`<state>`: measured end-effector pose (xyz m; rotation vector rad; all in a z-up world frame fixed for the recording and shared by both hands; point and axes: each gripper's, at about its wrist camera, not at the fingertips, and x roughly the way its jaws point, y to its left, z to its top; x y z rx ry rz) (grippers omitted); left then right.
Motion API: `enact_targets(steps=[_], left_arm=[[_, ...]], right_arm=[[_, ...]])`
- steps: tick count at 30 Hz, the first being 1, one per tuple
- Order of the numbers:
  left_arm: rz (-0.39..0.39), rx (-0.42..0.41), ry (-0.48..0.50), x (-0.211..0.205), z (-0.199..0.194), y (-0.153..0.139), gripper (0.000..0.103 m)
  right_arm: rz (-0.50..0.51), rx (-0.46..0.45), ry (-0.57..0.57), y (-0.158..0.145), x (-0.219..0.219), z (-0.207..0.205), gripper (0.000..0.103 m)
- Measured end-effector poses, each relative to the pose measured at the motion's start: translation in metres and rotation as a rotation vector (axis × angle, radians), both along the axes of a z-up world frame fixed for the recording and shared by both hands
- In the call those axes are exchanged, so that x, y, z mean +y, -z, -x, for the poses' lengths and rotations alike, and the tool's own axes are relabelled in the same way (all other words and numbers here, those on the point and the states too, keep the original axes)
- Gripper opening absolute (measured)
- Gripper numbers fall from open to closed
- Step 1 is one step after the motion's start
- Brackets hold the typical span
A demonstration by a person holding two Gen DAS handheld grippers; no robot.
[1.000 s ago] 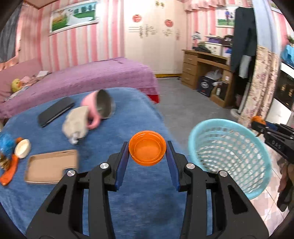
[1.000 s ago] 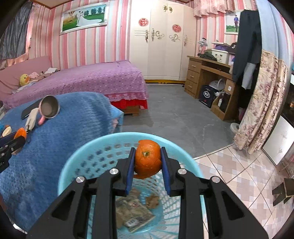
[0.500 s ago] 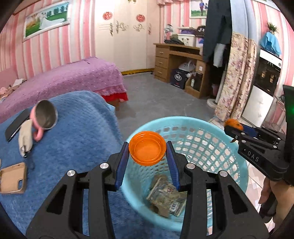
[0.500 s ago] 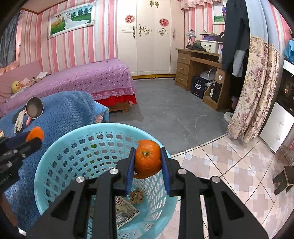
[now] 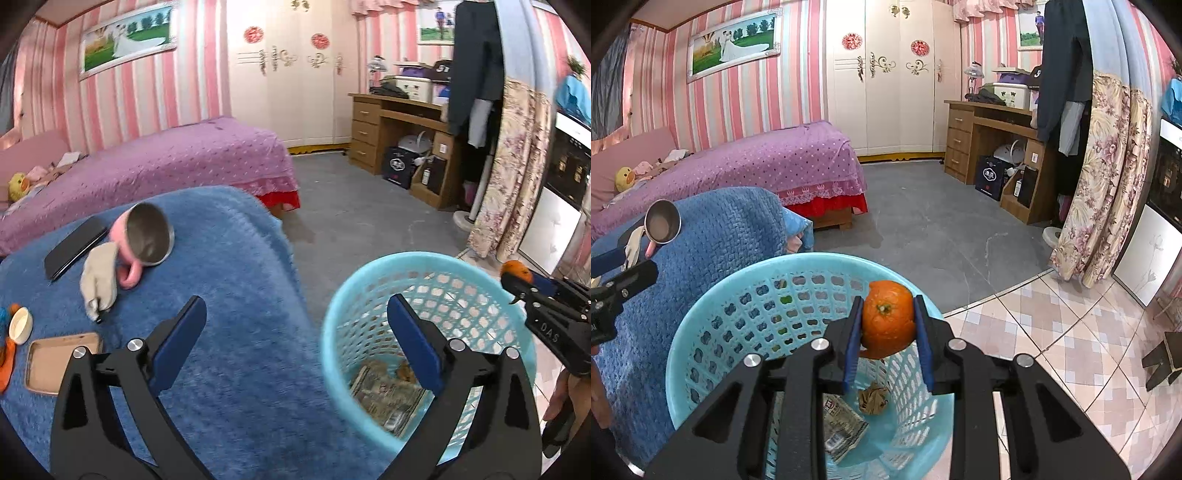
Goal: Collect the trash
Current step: 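Open the left gripper over the basket dropping the cup while the right gripper releases the tangerine, then move both grippers back over the blanket toward the remaining trash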
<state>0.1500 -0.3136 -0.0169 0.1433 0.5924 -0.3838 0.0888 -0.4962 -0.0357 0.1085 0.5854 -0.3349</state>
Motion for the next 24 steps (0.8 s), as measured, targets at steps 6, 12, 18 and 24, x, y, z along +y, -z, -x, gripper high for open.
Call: enact_targets(steps=[6, 12, 18, 24], left_arm=[[0.006, 0.002, -0.046, 0.028, -0.005, -0.002, 0.097], [0.015, -0.001, -0.071, 0.052, -0.002, -0.006, 0.097], [0.012, -0.016, -0.111, 0.086, 0.005, -0.016, 0.097], [-0.025, -0.035, -0.181, 0.132, 0.009, -0.023, 0.098]], right_arm=[[0.029, -0.019, 0.026, -0.006, 0.011, -0.003, 0.033], [0.068, -0.077, 0.086, -0.020, 0.026, -0.003, 0.078], [0.051, -0.096, 0.138, -0.032, 0.041, -0.007, 0.096], [0.034, -0.099, 0.109, -0.038, 0.072, -0.021, 0.097]])
